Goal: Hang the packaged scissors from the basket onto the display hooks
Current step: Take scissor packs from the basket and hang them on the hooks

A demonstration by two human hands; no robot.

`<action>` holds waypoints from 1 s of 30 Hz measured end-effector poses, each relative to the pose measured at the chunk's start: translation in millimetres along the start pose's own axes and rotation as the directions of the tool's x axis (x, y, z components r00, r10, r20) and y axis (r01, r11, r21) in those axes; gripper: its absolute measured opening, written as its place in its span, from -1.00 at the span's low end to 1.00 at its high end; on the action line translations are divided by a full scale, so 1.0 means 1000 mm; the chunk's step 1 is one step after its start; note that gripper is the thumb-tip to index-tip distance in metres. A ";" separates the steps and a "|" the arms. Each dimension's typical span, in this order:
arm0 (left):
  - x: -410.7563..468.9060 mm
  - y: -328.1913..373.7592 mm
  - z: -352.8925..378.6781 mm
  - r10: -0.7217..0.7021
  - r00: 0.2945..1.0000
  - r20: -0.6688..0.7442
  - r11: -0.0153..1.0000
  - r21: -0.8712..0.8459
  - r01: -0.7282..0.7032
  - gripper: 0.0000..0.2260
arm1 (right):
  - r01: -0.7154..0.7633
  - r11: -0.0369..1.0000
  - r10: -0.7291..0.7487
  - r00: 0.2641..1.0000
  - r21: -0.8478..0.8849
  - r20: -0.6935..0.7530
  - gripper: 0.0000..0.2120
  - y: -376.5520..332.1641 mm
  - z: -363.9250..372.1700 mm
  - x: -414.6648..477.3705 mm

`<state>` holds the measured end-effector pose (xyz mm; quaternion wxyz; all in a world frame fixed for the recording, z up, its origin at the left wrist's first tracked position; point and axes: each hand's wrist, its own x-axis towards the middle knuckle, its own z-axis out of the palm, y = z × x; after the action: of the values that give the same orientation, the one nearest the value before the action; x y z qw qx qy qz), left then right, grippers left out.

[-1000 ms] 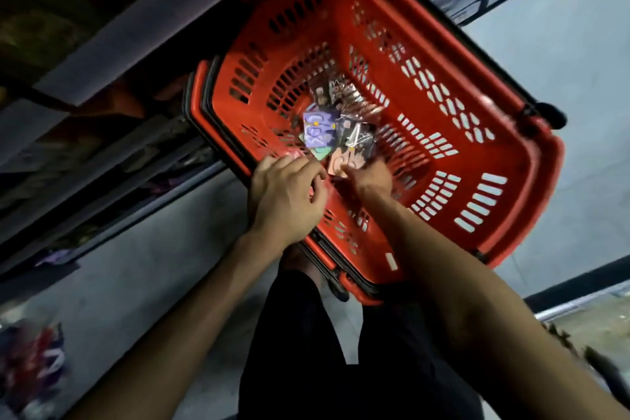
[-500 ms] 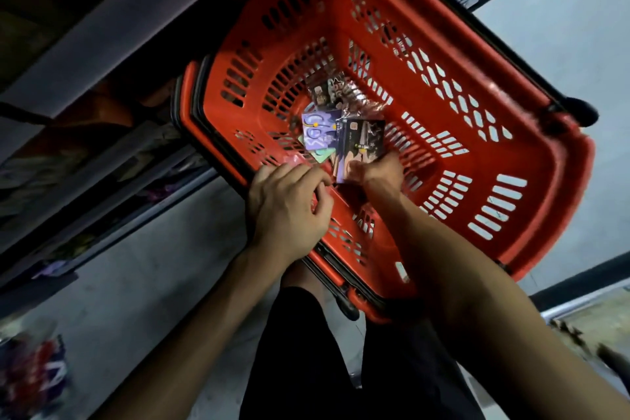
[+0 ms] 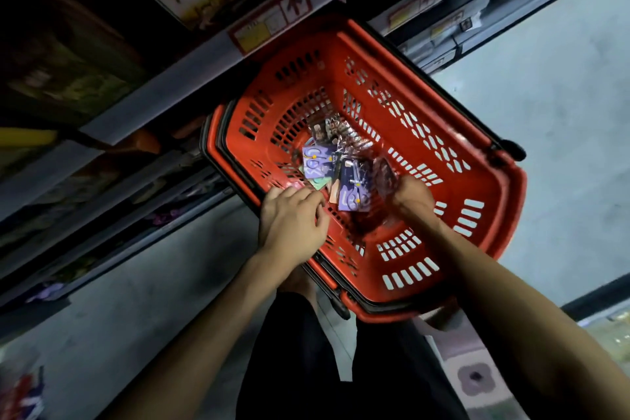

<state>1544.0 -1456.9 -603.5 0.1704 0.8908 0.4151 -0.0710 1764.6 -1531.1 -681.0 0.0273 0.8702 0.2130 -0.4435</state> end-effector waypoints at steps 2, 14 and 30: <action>0.002 0.003 -0.003 -0.025 0.993 0.113 0.995 0.094 0.014 -0.75 | 0.054 0.995 -0.060 0.996 -0.084 -0.062 -0.70 -0.004 -0.022 -0.019; 0.091 0.069 0.054 -0.079 0.846 0.527 0.989 0.151 -0.002 -0.63 | 0.386 0.764 -0.628 0.627 -0.517 -0.461 -0.82 0.040 -0.104 -0.099; 0.133 0.082 0.196 -0.747 0.591 0.304 0.587 -0.114 0.801 -0.26 | 0.549 0.768 -0.622 0.520 -0.329 -0.585 -0.83 0.066 -0.106 -0.078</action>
<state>1695.6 -1481.9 -801.3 0.2734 0.5769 0.7464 -0.1879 1831.1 -1593.1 -565.1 -0.1566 0.8421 0.5107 -0.0741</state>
